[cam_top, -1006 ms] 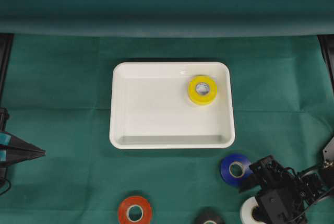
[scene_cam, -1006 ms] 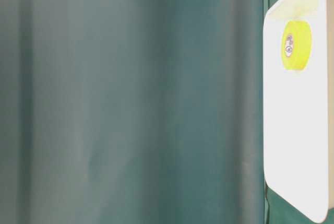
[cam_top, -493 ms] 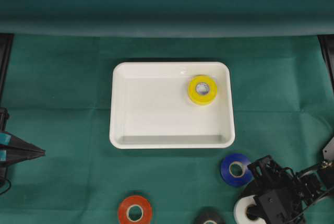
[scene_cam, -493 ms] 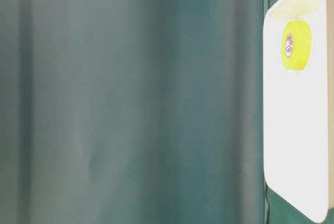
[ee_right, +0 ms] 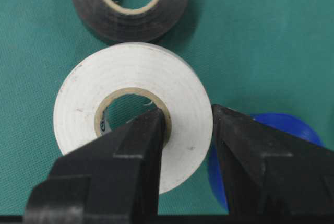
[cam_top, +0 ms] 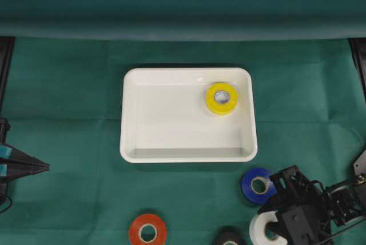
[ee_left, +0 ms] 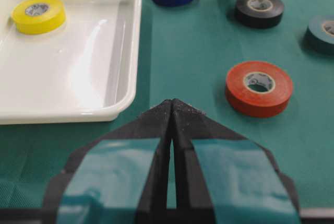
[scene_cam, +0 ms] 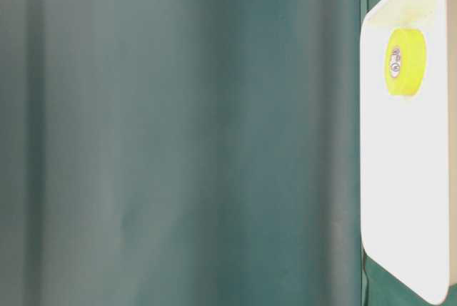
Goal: Put the tape into the white case with the right arm.
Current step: 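Carry the white tape into the tray centre and release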
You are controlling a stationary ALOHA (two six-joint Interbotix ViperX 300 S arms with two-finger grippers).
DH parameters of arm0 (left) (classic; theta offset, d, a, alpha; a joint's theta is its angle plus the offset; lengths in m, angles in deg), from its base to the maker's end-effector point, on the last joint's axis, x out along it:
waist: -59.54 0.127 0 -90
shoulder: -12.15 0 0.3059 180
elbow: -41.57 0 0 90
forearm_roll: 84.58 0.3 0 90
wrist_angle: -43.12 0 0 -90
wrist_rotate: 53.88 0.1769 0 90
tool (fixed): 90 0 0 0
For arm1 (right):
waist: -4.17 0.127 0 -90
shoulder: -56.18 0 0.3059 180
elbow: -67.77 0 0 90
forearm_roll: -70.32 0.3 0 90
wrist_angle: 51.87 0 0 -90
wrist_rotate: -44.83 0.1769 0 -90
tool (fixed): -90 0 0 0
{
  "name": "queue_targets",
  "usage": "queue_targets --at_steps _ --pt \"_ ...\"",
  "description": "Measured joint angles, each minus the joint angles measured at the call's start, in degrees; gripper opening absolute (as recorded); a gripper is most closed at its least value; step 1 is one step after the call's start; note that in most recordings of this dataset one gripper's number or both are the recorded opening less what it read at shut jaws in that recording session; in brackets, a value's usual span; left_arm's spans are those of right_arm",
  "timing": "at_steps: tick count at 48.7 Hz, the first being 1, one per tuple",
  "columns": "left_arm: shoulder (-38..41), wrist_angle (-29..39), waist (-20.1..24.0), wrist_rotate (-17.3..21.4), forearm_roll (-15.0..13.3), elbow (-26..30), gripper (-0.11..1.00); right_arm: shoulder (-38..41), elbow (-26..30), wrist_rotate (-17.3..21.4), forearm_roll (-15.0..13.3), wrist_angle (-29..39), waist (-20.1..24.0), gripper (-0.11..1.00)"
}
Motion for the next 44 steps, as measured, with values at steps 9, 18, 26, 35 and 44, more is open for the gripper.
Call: queue_targets --at_steps 9,18,26,35,44 --pt "0.09 0.0 0.0 0.0 0.0 0.0 0.0 -1.23 0.7 0.09 0.18 3.6 0.09 0.01" --pt "0.09 0.0 0.0 0.0 0.09 -0.09 0.0 -0.88 1.32 1.49 0.18 3.43 0.09 0.01" --pt "0.09 0.0 0.0 0.0 0.0 -0.09 0.0 1.49 3.69 4.57 0.18 3.16 0.18 0.01" --pt "0.09 0.0 0.0 0.09 0.0 0.0 0.0 5.89 8.17 5.62 0.26 3.25 0.18 0.01" --pt "0.0 0.0 0.0 0.0 0.09 -0.09 0.0 12.83 15.82 5.62 0.18 4.66 0.18 0.01"
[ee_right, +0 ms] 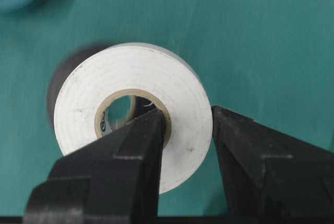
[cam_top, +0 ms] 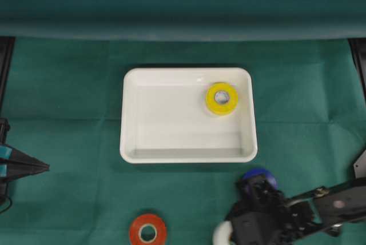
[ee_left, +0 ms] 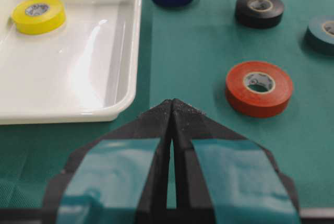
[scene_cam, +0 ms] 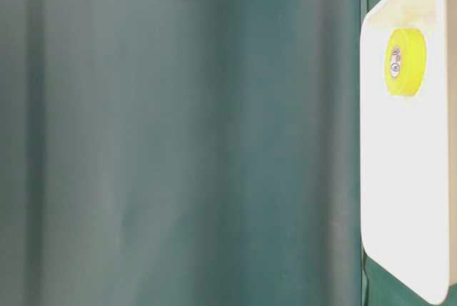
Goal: Put the tape into the white case with the right arm.
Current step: 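Carry the white tape into the tray centre and release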
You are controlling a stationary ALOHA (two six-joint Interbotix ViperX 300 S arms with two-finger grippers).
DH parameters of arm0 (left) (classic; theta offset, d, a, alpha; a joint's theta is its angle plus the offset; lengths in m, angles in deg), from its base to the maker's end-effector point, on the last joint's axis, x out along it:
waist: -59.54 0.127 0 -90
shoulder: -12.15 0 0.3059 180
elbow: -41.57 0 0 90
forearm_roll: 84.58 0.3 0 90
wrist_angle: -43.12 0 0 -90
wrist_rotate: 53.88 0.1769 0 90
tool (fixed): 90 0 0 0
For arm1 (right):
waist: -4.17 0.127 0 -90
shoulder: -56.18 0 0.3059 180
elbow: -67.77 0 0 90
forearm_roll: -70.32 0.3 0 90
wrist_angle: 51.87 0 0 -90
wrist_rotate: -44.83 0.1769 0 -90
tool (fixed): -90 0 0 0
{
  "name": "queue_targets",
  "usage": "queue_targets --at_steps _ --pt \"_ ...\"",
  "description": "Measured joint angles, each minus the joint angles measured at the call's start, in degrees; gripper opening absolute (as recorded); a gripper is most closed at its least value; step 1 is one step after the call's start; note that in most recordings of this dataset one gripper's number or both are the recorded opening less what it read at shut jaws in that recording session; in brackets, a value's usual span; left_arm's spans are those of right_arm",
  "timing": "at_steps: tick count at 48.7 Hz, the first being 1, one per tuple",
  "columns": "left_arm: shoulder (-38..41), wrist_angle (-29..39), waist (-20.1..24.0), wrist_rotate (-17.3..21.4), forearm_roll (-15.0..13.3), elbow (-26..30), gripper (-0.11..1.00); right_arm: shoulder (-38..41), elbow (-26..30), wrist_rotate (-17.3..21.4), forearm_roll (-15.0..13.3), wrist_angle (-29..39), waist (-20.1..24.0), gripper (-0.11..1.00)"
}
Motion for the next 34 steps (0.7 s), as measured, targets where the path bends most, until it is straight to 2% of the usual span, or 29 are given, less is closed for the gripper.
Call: queue_targets --at_steps 7,13,24,34 --pt "0.0 0.0 0.0 0.0 -0.09 0.09 0.0 5.19 5.36 0.0 0.0 1.67 0.0 0.01" --pt "0.0 -0.09 0.0 0.09 -0.09 0.0 0.0 7.38 7.82 -0.09 0.0 2.37 0.0 0.01" --pt "0.0 0.0 0.0 0.0 -0.09 0.09 0.0 7.65 8.79 -0.09 -0.18 2.72 -1.23 0.01" --pt "0.0 -0.09 0.0 0.0 0.0 0.09 0.0 7.47 8.79 -0.26 -1.49 3.52 -5.8 0.01"
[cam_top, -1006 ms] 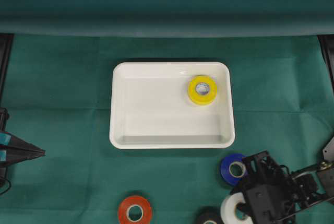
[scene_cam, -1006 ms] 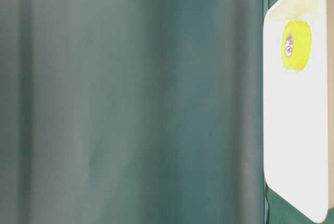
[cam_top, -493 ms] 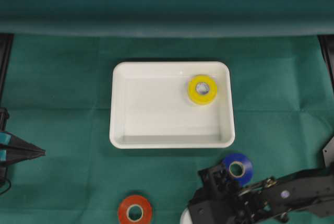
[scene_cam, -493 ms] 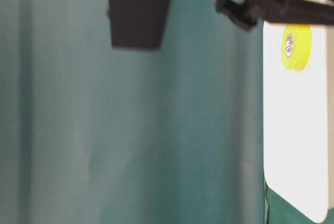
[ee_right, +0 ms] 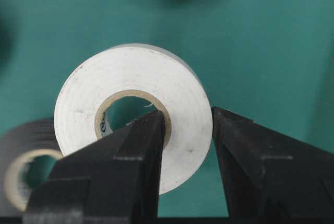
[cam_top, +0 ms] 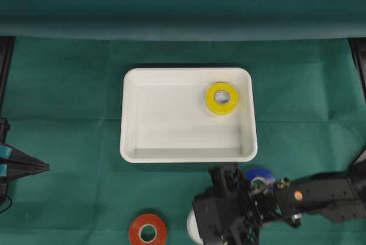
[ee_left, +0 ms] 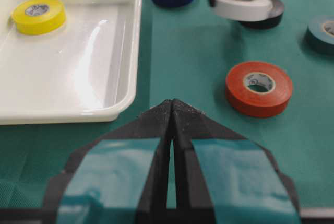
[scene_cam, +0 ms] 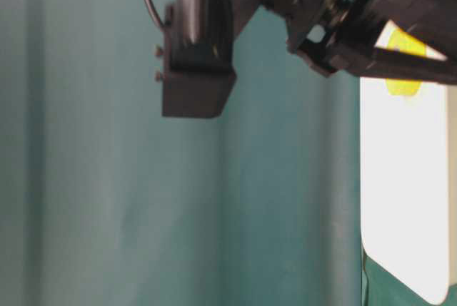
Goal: Put the tape into the white case with the right arm.
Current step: 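Carry the white tape into the tray centre and release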
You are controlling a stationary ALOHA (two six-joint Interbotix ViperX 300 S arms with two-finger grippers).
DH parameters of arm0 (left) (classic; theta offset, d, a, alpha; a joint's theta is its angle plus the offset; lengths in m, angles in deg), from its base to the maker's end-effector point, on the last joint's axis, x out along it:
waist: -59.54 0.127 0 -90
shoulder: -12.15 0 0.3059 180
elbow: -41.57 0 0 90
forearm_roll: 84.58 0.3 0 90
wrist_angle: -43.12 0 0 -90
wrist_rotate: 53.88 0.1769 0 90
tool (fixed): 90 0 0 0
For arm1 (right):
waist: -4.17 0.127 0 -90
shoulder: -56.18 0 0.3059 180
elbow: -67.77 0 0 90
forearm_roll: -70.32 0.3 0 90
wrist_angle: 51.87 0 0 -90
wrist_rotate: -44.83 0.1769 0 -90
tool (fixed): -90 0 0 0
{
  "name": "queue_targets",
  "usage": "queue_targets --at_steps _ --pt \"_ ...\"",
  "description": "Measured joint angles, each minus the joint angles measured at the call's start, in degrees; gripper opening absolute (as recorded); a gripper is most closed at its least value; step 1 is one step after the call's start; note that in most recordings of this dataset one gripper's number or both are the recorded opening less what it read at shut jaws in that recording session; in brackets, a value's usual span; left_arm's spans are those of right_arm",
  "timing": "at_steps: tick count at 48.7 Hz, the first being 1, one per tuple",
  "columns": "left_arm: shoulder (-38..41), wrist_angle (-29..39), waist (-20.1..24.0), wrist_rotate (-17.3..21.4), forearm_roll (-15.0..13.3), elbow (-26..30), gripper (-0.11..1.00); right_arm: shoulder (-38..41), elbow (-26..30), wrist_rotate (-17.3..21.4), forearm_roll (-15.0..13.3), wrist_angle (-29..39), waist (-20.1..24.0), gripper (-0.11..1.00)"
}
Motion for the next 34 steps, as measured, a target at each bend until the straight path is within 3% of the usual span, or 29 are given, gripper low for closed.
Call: queue_targets --at_steps 34 --pt "0.0 0.0 0.0 0.09 -0.09 -0.09 0.0 -1.76 1.93 -0.44 -6.5 -1.32 -18.81 0.01"
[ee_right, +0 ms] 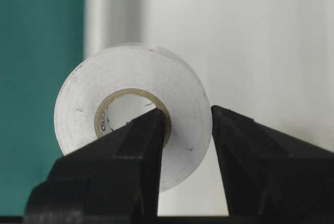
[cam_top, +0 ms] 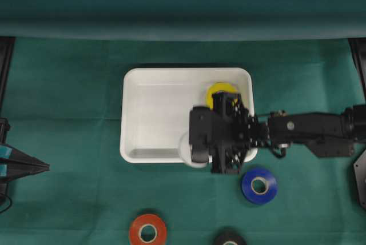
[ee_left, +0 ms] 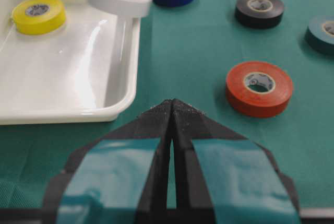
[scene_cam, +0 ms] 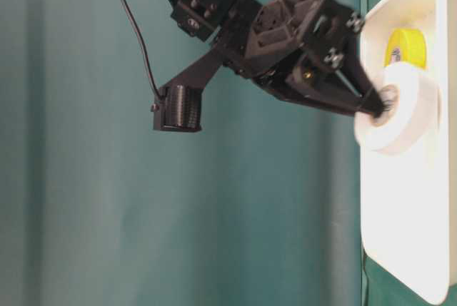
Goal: Put the tape into the white case with the right arm.
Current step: 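Carry the white tape into the tray centre and release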
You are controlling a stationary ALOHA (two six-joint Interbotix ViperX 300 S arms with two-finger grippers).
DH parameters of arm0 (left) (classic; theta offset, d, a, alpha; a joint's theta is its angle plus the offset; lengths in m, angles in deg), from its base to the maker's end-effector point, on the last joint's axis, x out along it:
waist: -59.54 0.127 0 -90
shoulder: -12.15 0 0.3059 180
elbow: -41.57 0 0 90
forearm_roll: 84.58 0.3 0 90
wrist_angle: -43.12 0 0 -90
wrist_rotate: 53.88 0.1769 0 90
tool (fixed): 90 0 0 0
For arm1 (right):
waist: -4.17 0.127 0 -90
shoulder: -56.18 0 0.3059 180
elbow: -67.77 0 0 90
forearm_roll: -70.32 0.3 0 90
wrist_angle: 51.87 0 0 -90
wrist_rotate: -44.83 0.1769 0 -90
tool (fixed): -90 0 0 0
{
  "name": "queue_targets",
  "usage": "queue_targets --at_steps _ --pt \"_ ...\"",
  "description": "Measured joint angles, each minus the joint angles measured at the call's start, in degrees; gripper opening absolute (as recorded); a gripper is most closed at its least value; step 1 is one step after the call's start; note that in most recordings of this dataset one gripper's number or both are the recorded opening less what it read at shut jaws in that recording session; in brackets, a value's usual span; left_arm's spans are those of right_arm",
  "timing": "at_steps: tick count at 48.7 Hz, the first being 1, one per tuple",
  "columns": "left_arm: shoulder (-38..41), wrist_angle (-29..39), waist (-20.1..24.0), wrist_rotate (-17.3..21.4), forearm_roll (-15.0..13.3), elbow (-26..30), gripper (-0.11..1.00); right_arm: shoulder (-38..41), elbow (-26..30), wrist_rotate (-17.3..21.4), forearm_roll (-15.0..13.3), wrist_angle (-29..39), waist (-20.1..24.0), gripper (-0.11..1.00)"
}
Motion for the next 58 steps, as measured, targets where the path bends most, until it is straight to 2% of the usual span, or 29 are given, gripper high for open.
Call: queue_targets --at_steps 11,22,37,42,51,58 --pt "0.0 0.09 0.0 -0.09 0.09 0.0 0.0 0.09 0.18 -0.09 -1.49 -1.76 -2.37 0.01" --pt "0.0 0.0 0.0 0.0 0.0 0.0 0.0 1.14 0.18 -0.09 -3.08 -5.45 -2.64 0.01" --pt "0.0 0.0 0.0 0.0 0.0 0.0 0.0 2.46 -0.18 0.09 -3.16 -6.68 -3.08 0.02" --pt "0.0 0.0 0.0 -0.09 0.0 0.0 0.0 2.55 -0.26 0.18 -3.25 -6.59 -3.08 0.18" --pt "0.0 0.09 0.0 -0.09 0.0 0.0 0.0 2.46 -0.79 0.18 -3.25 -6.59 -3.08 0.7" --pt "0.0 0.0 0.0 0.0 0.0 0.0 0.0 2.55 -1.23 0.26 -3.25 -6.59 -3.08 0.65"
